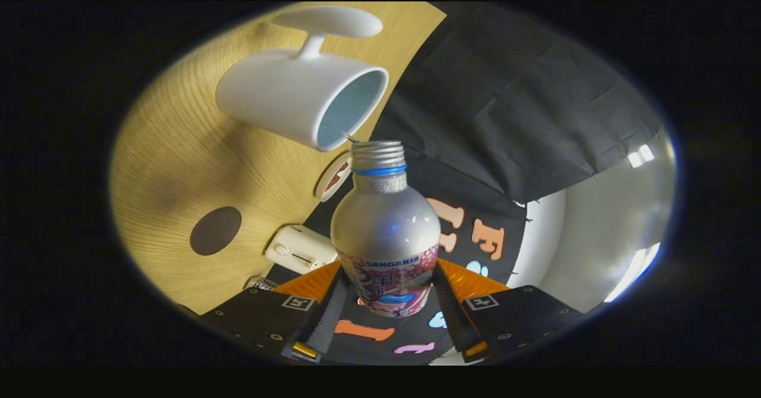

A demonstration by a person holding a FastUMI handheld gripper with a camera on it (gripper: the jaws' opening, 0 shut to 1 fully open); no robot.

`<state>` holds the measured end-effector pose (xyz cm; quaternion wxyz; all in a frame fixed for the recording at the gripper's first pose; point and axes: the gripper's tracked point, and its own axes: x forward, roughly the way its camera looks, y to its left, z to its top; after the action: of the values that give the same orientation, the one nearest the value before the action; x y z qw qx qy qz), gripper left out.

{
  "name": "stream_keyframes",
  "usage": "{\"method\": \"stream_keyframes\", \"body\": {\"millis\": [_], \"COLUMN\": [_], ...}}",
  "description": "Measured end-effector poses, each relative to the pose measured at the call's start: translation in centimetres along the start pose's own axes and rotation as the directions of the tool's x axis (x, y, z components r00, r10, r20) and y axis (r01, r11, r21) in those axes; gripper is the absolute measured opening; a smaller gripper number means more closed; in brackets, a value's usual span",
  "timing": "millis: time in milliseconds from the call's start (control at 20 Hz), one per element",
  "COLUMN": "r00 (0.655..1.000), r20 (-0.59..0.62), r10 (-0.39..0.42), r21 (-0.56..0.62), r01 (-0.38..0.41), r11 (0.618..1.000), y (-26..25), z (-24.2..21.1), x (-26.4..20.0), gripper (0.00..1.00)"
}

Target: Take the bottle from table, then pour the juice into the cup, finally place the bottle on the coaster

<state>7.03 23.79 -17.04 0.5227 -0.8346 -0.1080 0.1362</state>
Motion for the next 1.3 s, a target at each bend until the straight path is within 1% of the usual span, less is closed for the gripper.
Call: {"method": "stream_keyframes", "body": {"millis": [250, 400, 600, 800, 900, 1000, 1150, 1300], "r00": [1.0, 0.999, 0.995, 0.992, 0.988, 0.983, 0.975, 0.969], "r20": [0.016, 0.016, 0.029, 0.038, 0.034, 0.029, 0.02, 0.02], "r10": [0.021, 0.036, 0.09, 0.123, 0.152, 0.184, 0.22, 0.245], "r21": [0.01, 0.041, 0.118, 0.233, 0.329, 0.444, 0.603, 0.723], "r01": [-0.021, -0.037, -0.093, -0.128, -0.154, -0.177, -0.187, -0.183], "r11": [1.0, 0.998, 0.989, 0.964, 0.931, 0.878, 0.775, 0.666], "y": [0.4, 0.8, 2.2, 3.0, 3.9, 4.6, 5.1, 5.1], "z": [0.7, 0.9, 1.3, 1.7, 1.5, 1.0, 0.5, 0.1], "x": [0.1, 0.0, -0.1, -0.6, -0.5, -0.4, -0.1, -0.2], "gripper": [0.76, 0.76, 0.76, 0.76, 0.77, 0.76, 0.77, 0.77]}}
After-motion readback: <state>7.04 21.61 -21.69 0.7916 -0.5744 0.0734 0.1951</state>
